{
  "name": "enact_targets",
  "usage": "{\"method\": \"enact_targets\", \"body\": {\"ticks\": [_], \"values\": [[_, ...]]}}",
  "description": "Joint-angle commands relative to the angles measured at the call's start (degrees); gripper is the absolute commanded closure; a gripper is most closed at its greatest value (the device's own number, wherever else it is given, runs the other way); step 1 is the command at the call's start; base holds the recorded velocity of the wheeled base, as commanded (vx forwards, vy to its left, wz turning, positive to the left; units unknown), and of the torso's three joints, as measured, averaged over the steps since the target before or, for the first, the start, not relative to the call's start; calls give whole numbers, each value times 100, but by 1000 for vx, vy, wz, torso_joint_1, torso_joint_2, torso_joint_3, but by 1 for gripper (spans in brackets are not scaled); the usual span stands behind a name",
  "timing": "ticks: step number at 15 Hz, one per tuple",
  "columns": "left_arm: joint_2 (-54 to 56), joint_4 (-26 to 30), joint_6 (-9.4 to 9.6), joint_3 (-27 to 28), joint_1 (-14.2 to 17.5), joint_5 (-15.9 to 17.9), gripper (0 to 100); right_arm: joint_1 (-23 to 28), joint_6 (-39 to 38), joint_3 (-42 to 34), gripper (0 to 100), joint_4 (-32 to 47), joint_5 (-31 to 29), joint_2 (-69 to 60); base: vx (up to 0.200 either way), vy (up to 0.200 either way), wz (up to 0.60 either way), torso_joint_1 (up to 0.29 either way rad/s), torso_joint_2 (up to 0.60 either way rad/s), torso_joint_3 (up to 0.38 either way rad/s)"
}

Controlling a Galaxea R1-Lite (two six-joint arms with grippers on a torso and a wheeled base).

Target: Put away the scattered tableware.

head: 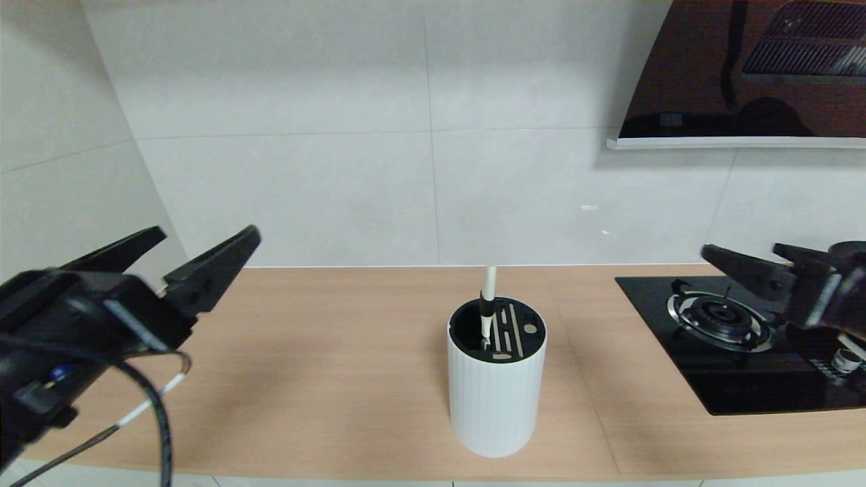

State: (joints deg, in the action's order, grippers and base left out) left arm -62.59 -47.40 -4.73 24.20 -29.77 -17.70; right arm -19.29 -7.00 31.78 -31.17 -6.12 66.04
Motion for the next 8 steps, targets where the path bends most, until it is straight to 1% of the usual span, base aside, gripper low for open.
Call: {"method": "enact_targets", "body": {"ticks": [1, 2, 3, 4, 5, 6, 7, 8], "values": [[2383, 1690, 60, -539, 419, 12, 0, 944, 5, -1174, 0, 23, 120, -1893, 0, 0, 0, 0, 0, 0], [3015, 2402, 218, -504, 771, 56, 0, 1094, 5, -1341, 0, 32, 260, -2359, 0, 0, 0, 0, 0, 0], [3613, 3008, 341, -460, 938, 188, 0, 1111, 14, -1473, 0, 146, 348, -2807, 0, 0, 0, 0, 0, 0], [4105, 3456, 394, -442, 1140, 390, 0, 1111, 32, -1473, 0, 577, 348, -3273, 0, 0, 0, 0, 0, 0], [4202, 3536, 394, -451, 1210, 443, 0, 1111, 32, -1464, 0, 700, 348, -3369, 0, 0, 0, 0, 0, 0], [4870, 4037, 394, -460, 1597, 768, 0, 1111, 128, -1288, 0, 1983, 348, -4283, 0, 0, 0, 0, 0, 0], [5239, 4300, 438, -442, 1729, 812, 0, 1129, 313, -1209, 0, 2660, 357, -4784, 0, 0, 0, 0, 0, 0], [5529, 4520, 561, -425, 1817, 812, 0, 1217, 498, -1192, 0, 3056, 357, -5162, 0, 0, 0, 0, 0, 0]]}}
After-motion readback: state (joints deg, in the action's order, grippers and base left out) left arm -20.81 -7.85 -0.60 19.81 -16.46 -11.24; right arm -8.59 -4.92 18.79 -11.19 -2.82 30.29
